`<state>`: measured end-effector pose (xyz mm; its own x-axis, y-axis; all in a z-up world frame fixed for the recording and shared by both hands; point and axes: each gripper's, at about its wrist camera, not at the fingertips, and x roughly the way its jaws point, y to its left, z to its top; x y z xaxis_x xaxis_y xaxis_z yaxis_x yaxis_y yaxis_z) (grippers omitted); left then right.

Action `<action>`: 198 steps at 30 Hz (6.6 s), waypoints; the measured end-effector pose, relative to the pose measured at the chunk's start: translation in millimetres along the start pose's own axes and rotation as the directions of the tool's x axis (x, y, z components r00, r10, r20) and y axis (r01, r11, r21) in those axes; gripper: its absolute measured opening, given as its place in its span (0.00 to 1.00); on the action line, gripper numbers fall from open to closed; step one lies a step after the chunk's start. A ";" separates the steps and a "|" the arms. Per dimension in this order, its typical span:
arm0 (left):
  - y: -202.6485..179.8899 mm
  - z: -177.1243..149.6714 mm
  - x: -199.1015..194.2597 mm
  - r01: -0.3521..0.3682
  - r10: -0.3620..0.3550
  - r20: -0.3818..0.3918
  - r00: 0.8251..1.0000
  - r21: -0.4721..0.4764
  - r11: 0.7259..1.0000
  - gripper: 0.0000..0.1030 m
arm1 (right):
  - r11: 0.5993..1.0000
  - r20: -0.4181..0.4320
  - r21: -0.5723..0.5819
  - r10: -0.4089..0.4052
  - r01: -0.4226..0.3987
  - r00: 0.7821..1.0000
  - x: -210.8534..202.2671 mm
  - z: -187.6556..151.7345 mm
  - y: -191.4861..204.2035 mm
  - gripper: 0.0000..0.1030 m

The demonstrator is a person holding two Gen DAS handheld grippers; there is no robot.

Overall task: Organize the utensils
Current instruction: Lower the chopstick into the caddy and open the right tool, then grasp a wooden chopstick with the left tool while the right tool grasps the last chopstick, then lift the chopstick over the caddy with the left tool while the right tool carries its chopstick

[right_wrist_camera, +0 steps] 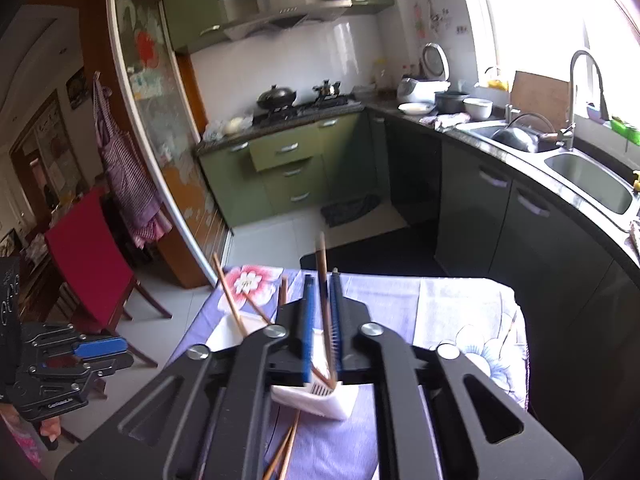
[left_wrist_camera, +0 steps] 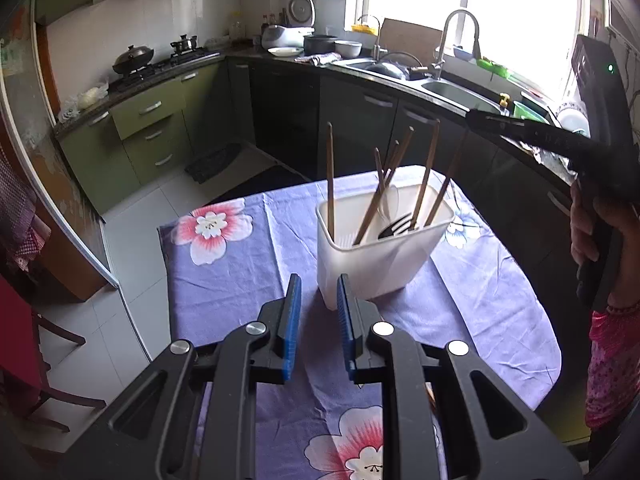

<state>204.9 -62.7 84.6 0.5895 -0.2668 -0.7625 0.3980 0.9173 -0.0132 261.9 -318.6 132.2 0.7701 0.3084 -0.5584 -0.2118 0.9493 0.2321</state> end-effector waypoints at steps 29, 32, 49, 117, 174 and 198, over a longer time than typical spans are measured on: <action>-82.1 -83.4 168.6 0.063 -0.063 -0.388 0.919 -0.012 0.998 0.17 | 0.998 -0.223 0.067 0.013 0.002 0.975 6.7 -173.7 -77.2 0.22; -84.2 -86.2 173.5 0.060 -0.060 -0.400 0.915 -0.013 0.998 0.17 | 0.997 -0.222 0.071 0.012 0.003 0.975 5.2 -168.7 -80.7 0.22; -72.7 -89.7 163.9 0.063 -0.072 -0.376 0.924 -0.035 0.997 0.06 | 0.999 -0.305 0.035 0.045 -0.036 0.951 32.9 -181.1 -50.8 0.22; 33.9 -108.7 153.1 -0.090 0.029 -0.405 0.914 -0.132 0.987 0.09 | 0.996 -0.069 -0.066 0.058 -0.062 0.996 -85.4 -134.5 15.1 0.06; -41.8 91.7 -85.0 0.015 -0.019 0.246 0.969 0.019 1.000 0.05 | 0.994 0.028 -0.110 0.023 -0.020 0.999 -120.0 -78.0 15.3 0.06; -26.1 85.7 42.5 -0.041 0.042 0.148 0.988 -0.007 0.999 0.26 | 0.998 0.197 -0.065 0.036 -0.024 0.980 -150.0 27.4 9.8 0.06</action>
<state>279.8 -123.3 108.0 0.7030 -0.2688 -0.6584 0.3684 0.9296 0.0137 160.8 -357.1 240.0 0.8654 0.3247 -0.3817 -0.2687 0.9436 0.1936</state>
